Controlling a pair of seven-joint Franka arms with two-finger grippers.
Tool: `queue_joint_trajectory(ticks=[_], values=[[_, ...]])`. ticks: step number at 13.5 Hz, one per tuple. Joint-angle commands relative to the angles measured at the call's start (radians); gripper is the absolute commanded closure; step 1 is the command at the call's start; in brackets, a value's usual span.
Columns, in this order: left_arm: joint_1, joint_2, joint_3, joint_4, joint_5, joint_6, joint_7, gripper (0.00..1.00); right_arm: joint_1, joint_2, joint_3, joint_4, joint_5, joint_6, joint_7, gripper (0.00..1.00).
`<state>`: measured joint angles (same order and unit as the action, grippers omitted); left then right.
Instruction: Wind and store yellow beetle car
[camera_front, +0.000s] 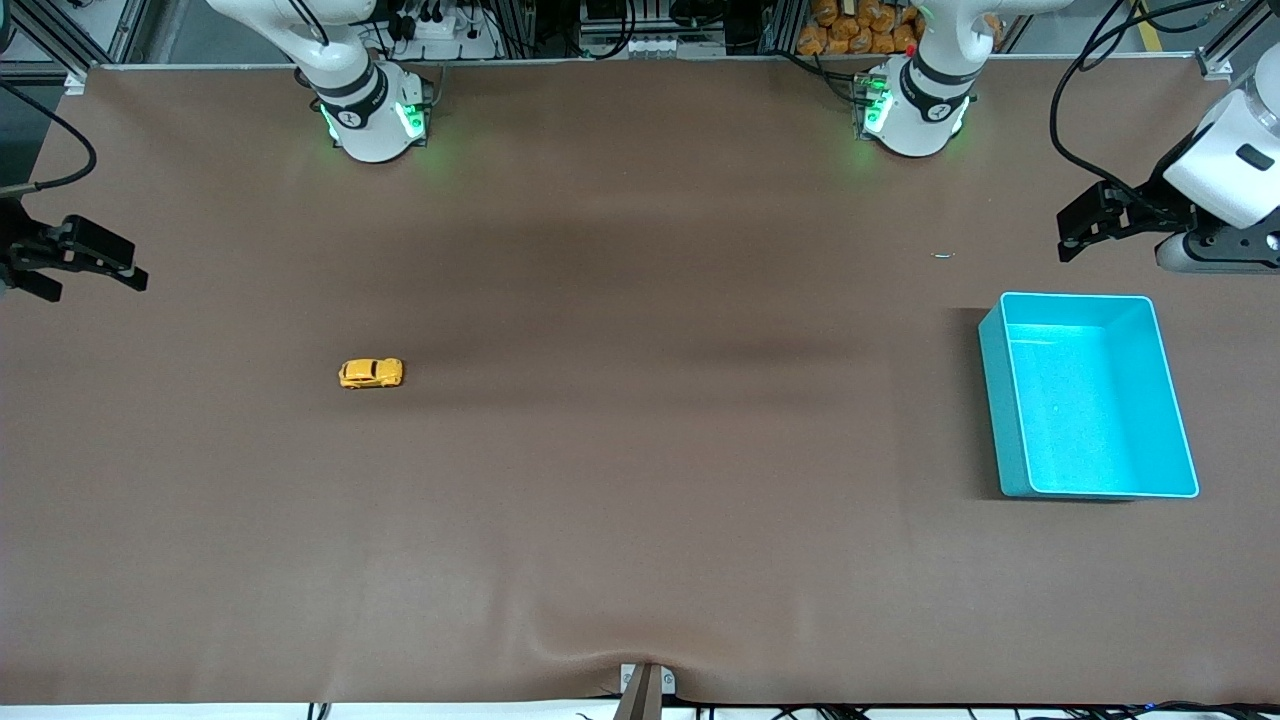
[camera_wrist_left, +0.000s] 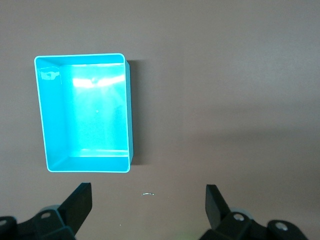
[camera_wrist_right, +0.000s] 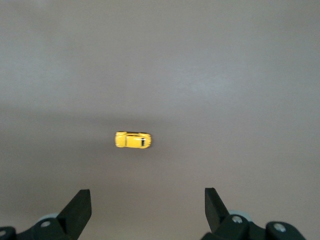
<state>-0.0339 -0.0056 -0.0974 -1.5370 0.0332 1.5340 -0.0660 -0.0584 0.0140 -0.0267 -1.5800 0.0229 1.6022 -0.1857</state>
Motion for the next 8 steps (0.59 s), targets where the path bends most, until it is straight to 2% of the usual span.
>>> queue_joint_trajectory(ticks=[1,8], values=[[0.008,-0.019,0.001,-0.003,-0.006,0.003,0.000,0.00,0.017,-0.032,0.005,-0.014,-0.046,0.002,0.005,0.00],[0.008,-0.020,0.002,-0.005,-0.006,-0.003,-0.003,0.00,0.023,-0.016,0.007,-0.005,-0.032,-0.015,0.008,0.00]])
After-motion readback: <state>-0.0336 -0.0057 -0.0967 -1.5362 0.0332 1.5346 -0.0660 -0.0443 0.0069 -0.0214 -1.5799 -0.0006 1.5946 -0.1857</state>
